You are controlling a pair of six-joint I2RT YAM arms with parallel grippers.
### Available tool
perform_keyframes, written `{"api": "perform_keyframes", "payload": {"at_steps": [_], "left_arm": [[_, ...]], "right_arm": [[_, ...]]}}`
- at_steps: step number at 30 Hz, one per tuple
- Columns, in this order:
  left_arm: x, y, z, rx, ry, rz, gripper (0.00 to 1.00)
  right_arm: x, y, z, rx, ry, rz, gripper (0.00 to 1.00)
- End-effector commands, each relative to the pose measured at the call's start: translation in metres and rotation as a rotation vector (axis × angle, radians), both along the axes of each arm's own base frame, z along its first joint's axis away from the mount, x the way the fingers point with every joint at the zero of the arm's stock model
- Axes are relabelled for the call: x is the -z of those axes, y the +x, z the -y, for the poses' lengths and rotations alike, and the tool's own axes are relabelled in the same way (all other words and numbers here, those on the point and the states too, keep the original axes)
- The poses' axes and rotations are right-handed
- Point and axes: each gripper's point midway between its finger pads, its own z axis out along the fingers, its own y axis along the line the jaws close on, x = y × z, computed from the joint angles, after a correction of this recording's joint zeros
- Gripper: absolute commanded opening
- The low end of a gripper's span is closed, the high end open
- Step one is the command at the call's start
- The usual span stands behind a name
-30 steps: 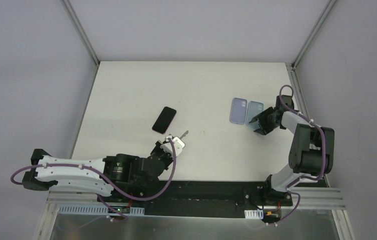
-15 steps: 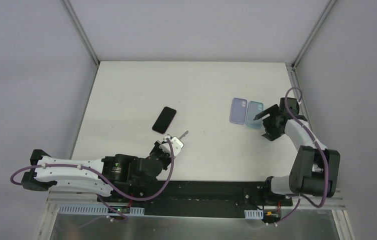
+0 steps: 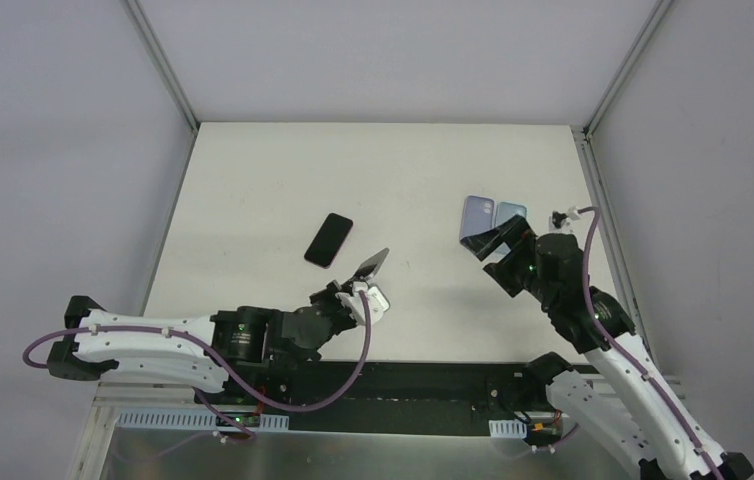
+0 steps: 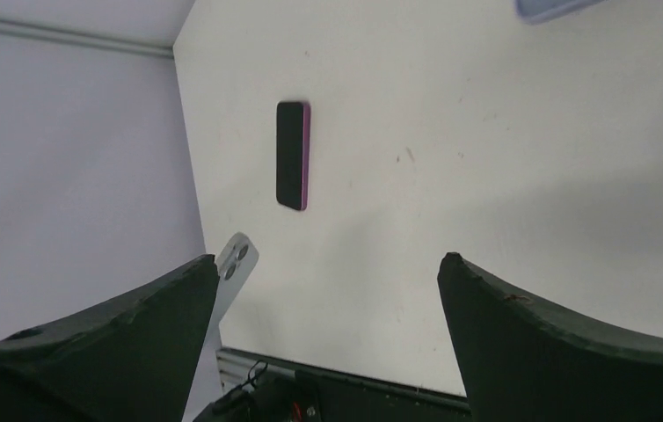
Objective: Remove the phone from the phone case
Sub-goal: Place the phone at the center of the board.
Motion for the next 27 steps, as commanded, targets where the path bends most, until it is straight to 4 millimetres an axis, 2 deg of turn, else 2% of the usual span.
{"api": "perform_keyframes", "payload": {"at_steps": [1, 4, 7, 12, 14, 17, 18, 20, 23, 27], "left_arm": [[-0.043, -0.002, 0.028, 0.139, -0.022, 0.163, 0.00], [-0.039, 0.000, 0.040, 0.189, 0.049, 0.281, 0.00], [-0.036, 0.004, 0.044, 0.182, 0.119, 0.345, 0.00], [-0.023, 0.003, 0.046, 0.194, 0.104, 0.353, 0.00], [-0.019, 0.003, 0.043, 0.194, 0.085, 0.349, 0.00], [-0.015, 0.005, 0.038, 0.174, 0.065, 0.334, 0.00], [-0.014, 0.006, 0.037, 0.172, 0.061, 0.331, 0.00], [-0.012, 0.006, 0.036, 0.169, 0.052, 0.323, 0.00], [-0.009, 0.006, 0.037, 0.169, 0.051, 0.320, 0.00], [-0.009, 0.008, 0.039, 0.170, 0.052, 0.327, 0.00]], "right_arm": [[0.009, -0.021, -0.024, -0.007, 0.086, -0.064, 1.00], [0.004, -0.032, -0.056, -0.094, 0.255, -0.082, 1.00], [-0.001, -0.041, -0.073, -0.159, 0.388, -0.106, 1.00], [-0.020, -0.057, -0.095, -0.282, 0.498, -0.127, 0.99], [-0.028, -0.062, -0.103, -0.329, 0.488, -0.116, 0.96], [-0.028, -0.067, -0.105, -0.371, 0.389, -0.080, 0.94], [-0.027, -0.068, -0.106, -0.381, 0.374, -0.065, 0.91], [-0.025, -0.069, -0.108, -0.392, 0.370, -0.061, 0.78], [-0.022, -0.070, -0.110, -0.396, 0.365, -0.082, 0.50], [-0.029, -0.074, -0.116, -0.408, 0.380, -0.117, 0.19]]}}
